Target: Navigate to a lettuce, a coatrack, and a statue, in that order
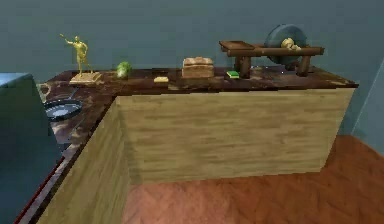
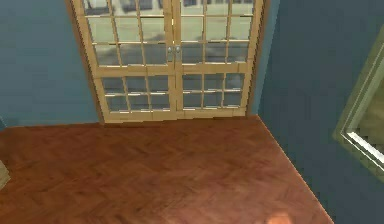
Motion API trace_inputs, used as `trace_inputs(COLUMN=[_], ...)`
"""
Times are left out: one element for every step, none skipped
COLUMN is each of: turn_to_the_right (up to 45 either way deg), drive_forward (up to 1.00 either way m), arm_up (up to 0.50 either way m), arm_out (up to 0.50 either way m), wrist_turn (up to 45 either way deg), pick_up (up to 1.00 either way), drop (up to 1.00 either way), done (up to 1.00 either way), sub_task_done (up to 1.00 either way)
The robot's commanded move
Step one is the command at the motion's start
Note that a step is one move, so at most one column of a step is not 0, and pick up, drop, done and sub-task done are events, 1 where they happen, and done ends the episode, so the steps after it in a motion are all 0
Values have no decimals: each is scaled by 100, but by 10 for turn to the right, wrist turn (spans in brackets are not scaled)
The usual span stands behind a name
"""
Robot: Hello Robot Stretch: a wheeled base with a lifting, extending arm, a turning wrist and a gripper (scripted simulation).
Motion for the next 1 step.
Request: trace_inputs(turn_to_the_right=[-30], drive_forward=[0], arm_up=[0], arm_out=[0], wrist_turn=[0], pick_up=[0], drop=[0], done=[0], sub_task_done=[0])
